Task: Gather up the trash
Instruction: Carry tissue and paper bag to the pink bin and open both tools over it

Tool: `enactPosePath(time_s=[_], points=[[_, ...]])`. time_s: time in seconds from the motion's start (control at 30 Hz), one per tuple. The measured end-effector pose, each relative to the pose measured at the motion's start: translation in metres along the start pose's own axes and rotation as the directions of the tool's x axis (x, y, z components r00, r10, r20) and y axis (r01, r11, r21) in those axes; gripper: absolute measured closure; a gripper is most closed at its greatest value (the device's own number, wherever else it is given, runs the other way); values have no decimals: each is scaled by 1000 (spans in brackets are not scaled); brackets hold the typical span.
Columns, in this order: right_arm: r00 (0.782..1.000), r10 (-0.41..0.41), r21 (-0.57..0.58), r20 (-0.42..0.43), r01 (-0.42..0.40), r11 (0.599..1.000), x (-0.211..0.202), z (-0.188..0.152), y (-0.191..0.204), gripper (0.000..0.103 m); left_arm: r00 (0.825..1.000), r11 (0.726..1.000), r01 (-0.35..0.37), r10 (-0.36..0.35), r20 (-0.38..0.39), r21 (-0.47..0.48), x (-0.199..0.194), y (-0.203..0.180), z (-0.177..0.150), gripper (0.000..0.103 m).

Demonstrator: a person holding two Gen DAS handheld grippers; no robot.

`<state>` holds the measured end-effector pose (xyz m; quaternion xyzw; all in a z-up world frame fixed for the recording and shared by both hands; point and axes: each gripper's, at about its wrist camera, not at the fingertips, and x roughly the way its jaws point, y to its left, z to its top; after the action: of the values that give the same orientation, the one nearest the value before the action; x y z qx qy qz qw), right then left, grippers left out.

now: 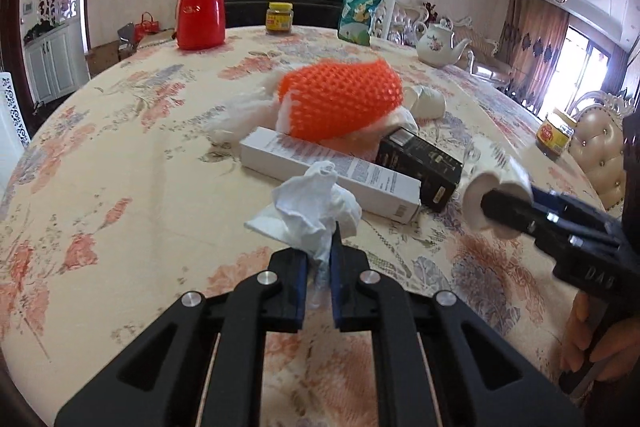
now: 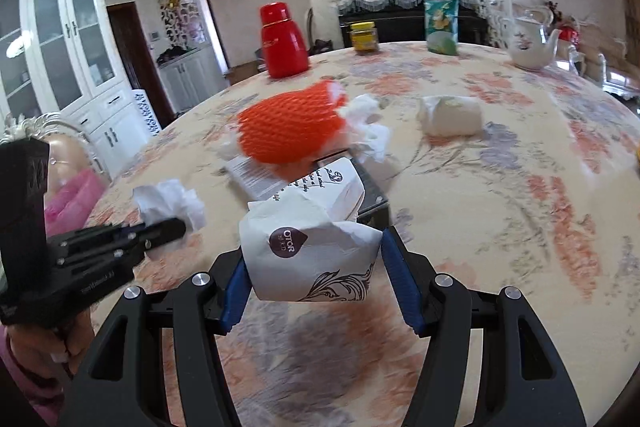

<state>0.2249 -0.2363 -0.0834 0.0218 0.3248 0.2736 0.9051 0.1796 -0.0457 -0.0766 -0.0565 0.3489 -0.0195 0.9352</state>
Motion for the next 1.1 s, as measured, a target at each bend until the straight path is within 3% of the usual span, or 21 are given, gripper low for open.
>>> enactPosePath(time_s=[0.17, 0.3, 0.77, 1.1], points=[[998, 51, 31, 22, -51, 998, -5, -5, 9, 44, 1000, 1000, -10, 10, 26, -8, -19, 12, -4, 94], [997, 48, 2, 64, -48, 999, -15, -6, 29, 44, 999, 1000, -18, 18, 36, -1, -34, 23, -10, 94], [990, -109, -155, 94, 123, 980, -27, -2, 102, 44, 993, 1000, -28, 27, 113, 6, -79, 50, -24, 94], [993, -88, -237, 80, 105, 966, -11, 0, 157, 44, 987, 996, -80, 84, 140, -34, -107, 97, -37, 93]])
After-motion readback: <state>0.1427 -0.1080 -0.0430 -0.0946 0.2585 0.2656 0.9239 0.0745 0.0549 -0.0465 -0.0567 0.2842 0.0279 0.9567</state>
